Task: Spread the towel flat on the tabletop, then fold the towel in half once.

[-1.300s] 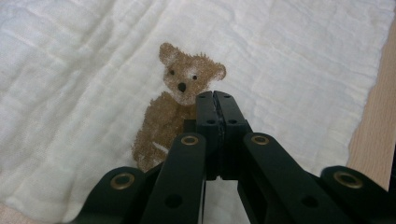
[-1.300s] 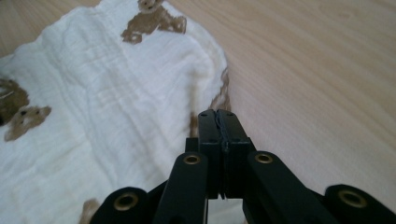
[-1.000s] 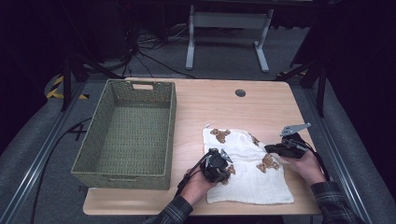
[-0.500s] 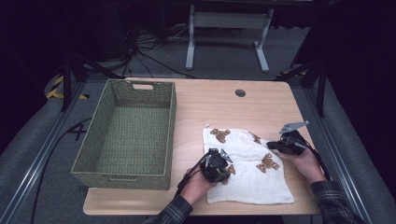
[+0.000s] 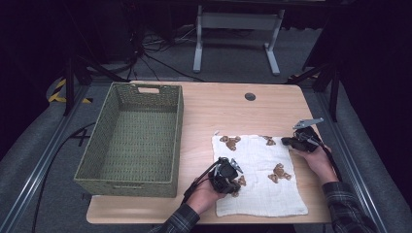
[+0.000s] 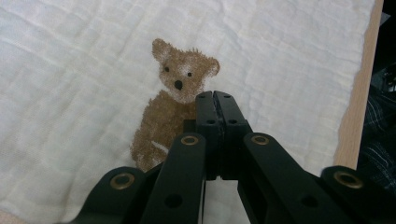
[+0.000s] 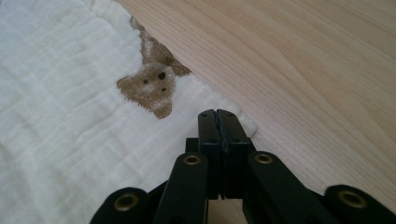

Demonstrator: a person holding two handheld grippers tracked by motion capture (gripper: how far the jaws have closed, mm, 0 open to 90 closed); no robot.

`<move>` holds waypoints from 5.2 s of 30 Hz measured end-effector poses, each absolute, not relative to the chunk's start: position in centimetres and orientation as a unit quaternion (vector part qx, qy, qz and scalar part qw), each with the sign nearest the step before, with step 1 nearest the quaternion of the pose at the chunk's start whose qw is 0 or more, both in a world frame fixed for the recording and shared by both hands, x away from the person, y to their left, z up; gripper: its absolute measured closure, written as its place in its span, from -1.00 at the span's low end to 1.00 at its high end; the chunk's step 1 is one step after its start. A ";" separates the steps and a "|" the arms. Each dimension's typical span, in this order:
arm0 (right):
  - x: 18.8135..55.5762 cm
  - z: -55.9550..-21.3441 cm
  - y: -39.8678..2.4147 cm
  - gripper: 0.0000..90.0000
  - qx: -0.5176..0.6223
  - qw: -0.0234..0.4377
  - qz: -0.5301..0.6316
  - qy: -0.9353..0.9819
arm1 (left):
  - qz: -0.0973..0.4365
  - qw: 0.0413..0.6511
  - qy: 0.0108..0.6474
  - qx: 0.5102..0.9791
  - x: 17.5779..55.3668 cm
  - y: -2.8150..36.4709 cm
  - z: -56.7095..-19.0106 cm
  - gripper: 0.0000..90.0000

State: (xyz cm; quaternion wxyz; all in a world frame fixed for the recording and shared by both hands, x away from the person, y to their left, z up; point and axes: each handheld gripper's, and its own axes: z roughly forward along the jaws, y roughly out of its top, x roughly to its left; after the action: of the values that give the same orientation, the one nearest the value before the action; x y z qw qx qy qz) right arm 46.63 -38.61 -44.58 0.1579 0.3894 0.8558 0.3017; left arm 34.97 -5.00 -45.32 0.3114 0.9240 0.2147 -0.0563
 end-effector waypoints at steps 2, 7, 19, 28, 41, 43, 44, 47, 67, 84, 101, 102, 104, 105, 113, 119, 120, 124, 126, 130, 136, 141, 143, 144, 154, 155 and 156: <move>46.6 -44.5 -38.6 0.98 0.389 0.158 0.304 0.855 | -0.050 0.303 0.210 0.928 35.1 -4.8 -45.1 0.96; 46.0 -43.6 -38.8 0.81 0.385 0.145 0.332 0.848 | -0.021 0.325 0.242 0.914 35.8 -4.5 -44.8 0.83; 45.2 -42.9 -38.7 0.47 0.374 0.139 0.355 0.845 | 0.038 0.332 0.305 0.892 39.0 -3.0 -43.4 0.42; 45.3 -43.2 -38.5 0.33 0.374 0.141 0.348 0.848 | 0.079 0.343 0.336 0.874 41.6 -2.5 -43.3 0.29; 45.9 -44.0 -38.6 0.27 0.380 0.143 0.335 0.850 | 0.113 0.321 0.368 0.865 45.1 -1.8 -43.9 0.24; 45.9 -44.0 -38.7 0.26 0.383 0.146 0.334 0.849 | 0.123 0.325 0.373 0.860 45.6 -2.0 -43.9 0.23; 46.0 -44.0 -38.8 0.26 0.383 0.149 0.332 0.849 | 0.125 0.330 0.376 0.857 45.8 -2.0 -43.9 0.24; 46.3 -44.2 -39.0 0.25 0.384 0.153 0.329 0.849 | 0.128 0.314 0.383 0.860 46.6 -2.0 -44.2 0.22; 47.1 -44.8 -38.8 0.72 0.386 0.143 0.323 0.852 | 0.124 0.313 0.375 0.864 47.8 -2.4 -45.5 0.73; 46.9 -41.8 -38.7 0.90 0.373 0.163 0.355 0.842 | 0.134 0.356 0.399 0.834 47.6 -1.7 -42.9 0.87; 41.3 -39.8 -39.4 0.90 0.344 0.160 0.374 0.846 | 0.147 0.365 0.364 0.844 42.8 -1.1 -40.4 0.87; 41.3 -39.8 -39.4 0.90 0.344 0.160 0.374 0.846 | 0.147 0.365 0.362 0.845 42.5 -1.1 -40.4 0.87; 40.9 -40.0 -39.7 0.90 0.345 0.154 0.376 0.846 | 0.146 0.362 0.356 0.849 41.7 -1.1 -40.5 0.87; 40.6 -40.0 -39.8 0.90 0.346 0.149 0.377 0.846 | 0.147 0.360 0.352 0.851 41.3 -1.1 -40.5 0.87; 38.3 -41.3 -39.3 0.90 0.341 0.126 0.358 0.860 | 0.135 0.350 0.334 0.865 38.2 -1.2 -41.8 0.87; 37.3 -42.9 -39.3 0.90 0.351 0.108 0.343 0.865 | 0.104 0.328 0.325 0.881 37.4 -1.2 -43.4 0.87; 37.1 -43.2 -39.3 0.90 0.352 0.106 0.341 0.865 | 0.105 0.328 0.322 0.882 37.3 -1.2 -43.7 0.87; 36.5 -44.1 -39.3 0.89 0.355 0.100 0.330 0.869 | 0.089 0.316 0.322 0.888 36.9 -1.3 -44.8 0.87; 36.4 -44.4 -39.2 0.89 0.355 0.096 0.323 0.872 | 0.091 0.303 0.318 0.894 36.8 -1.5 -45.1 0.87; 36.4 -44.5 -38.9 0.89 0.350 0.108 0.317 0.875 | 0.095 0.307 0.321 0.891 37.1 -1.8 -45.3 0.87; 37.2 -44.5 -39.0 0.89 0.354 0.121 0.312 0.873 | 0.098 0.312 0.330 0.885 38.1 -2.2 -45.3 0.87; 38.4 -44.5 -39.4 0.89 0.367 0.129 0.311 0.867 | 0.101 0.309 0.331 0.886 39.5 -2.9 -45.2 0.87; 39.0 -44.5 -39.6 0.89 0.373 0.133 0.311 0.864 | 0.099 0.313 0.335 0.883 40.1 -3.0 -45.3 0.87; 39.2 -44.5 -39.7 0.89 0.376 0.133 0.311 0.863 | 0.101 0.307 0.335 0.885 40.5 -3.1 -45.2 0.87; 41.5 -44.5 -39.9 0.89 0.386 0.134 0.315 0.857 | 0.107 0.310 0.352 0.877 43.1 -3.1 -45.2 0.88; 41.6 -44.4 -39.8 0.89 0.389 0.133 0.316 0.855 | 0.107 0.316 0.355 0.873 43.1 -3.0 -45.2 0.88; 41.6 -44.4 -39.8 0.89 0.387 0.136 0.316 0.855 | 0.103 0.315 0.358 0.873 43.0 -2.9 -45.1 0.88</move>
State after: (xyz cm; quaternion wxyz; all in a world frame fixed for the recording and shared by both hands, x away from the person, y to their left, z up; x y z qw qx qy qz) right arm 41.57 -39.82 -44.37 0.1357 0.3874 0.8555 0.3157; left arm 43.04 -2.93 -45.12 0.3147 0.8730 0.3582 0.1028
